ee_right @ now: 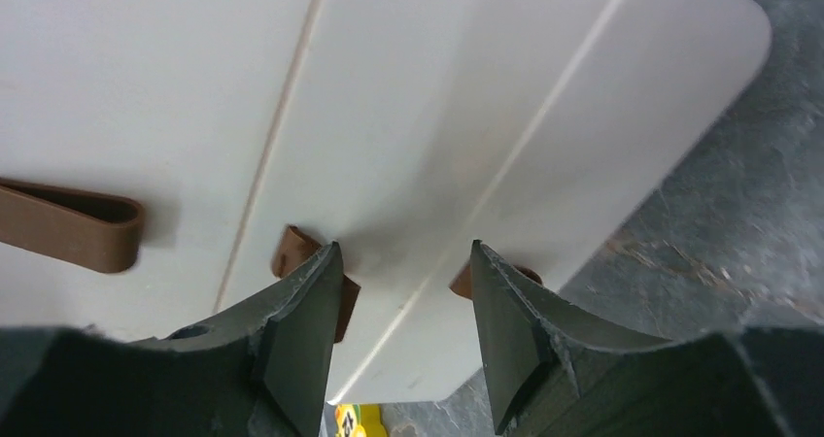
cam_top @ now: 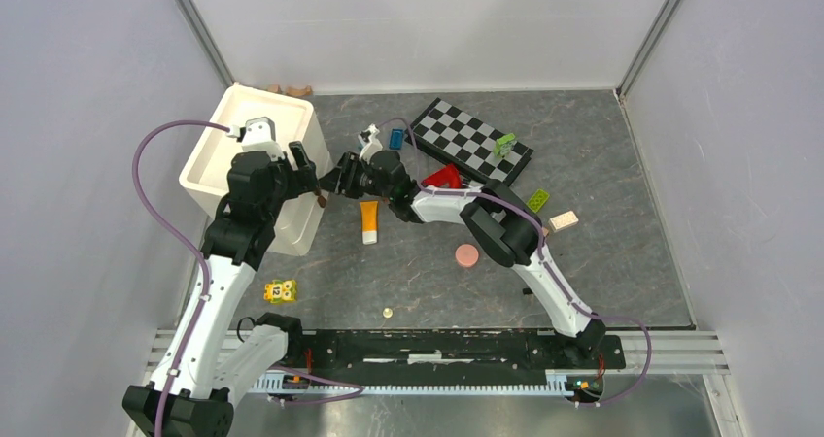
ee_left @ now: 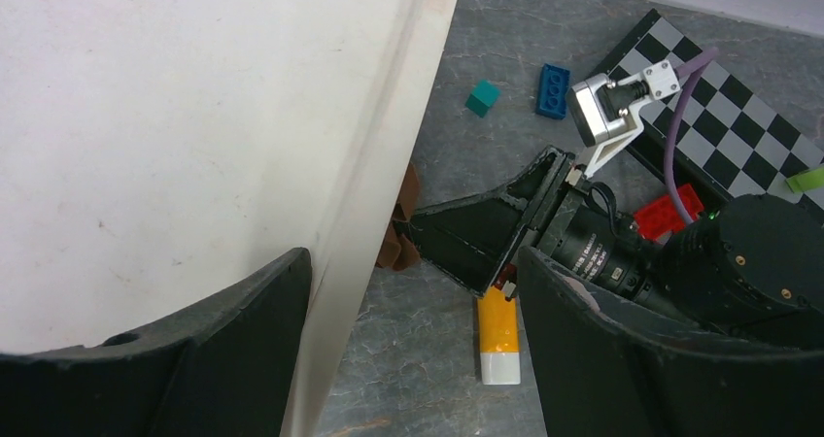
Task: Organize the makeup
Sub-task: Close the drawer in the storage box, then open the drawer in the storage box.
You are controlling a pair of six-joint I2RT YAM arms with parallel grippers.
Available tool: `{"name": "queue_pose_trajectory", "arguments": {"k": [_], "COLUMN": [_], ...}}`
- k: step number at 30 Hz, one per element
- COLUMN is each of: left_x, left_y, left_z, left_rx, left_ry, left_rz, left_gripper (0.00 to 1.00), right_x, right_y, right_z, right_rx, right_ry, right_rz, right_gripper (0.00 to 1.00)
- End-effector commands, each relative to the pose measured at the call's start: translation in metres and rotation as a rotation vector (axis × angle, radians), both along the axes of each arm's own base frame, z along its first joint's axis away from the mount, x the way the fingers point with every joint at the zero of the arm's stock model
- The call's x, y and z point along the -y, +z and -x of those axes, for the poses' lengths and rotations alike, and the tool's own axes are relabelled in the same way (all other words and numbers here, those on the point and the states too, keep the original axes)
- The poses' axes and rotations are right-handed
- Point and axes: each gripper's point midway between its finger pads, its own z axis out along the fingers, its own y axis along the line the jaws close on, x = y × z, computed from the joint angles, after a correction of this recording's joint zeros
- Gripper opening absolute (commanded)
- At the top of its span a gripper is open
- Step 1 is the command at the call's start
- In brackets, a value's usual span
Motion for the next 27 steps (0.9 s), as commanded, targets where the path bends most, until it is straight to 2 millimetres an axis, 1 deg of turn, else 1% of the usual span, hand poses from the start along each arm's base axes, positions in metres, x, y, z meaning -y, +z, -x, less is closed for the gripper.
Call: {"name": "queue_pose_trajectory", "arguments": {"k": [1,2,4,5,6,10,14,23,27], "left_x": [0.022,0.022,0.022,0.022,0.022,0.022,0.022,0.022,0.022], "left_y": [-0.032,-0.032,-0.032,-0.032,-0.032,-0.033,-0.032,-0.033,-0.032], "left_z": [0.016,0.016,0.016,0.017,0.016,0.016,0.016,0.016,0.016], "left_rx": [-0.145,-0.144,-0.144,-0.144,-0.144,-0.146,-0.143,-0.145,-0.145], "left_ry": [-0.110,-0.110,-0.109,-0.109,-0.112,-0.112,-0.112,-0.112,-0.110], "left_rz": [0.035,0.035,0.035,0.035,0.037,0.037,0.036,0.037,0.036], "left_gripper": [0.83,0.83,0.83,0.83,0.83,0.83,0.83,0.83,0.83], "right_x": [0.007,0.018,0.032,0.035,0.034,0.024,0.017,0.012,0.005], "right_y": [0.024,0.014,0.000,-0.007,-0.020,-0.024,-0.024,-0.044,-0.048], "right_z": [0.014,0.013,0.010,0.011,0.014,0.015,0.013,0.006,0.004], "right_rx": [0.060,0.035,-0.006,-0.025,-0.061,-0.090,-0.103,-0.138,-0.154], "right_ry": [-0.028,-0.069,-0.116,-0.121,-0.106,-0.080,-0.065,-0.084,-0.073], "right_rz": [-0.016,0.014,0.041,0.048,0.035,-0.023,-0.064,-0.028,-0.044], "right_gripper": [0.58,0.59,0.59,0.59,0.59,0.59,0.59,0.58,0.58]}}
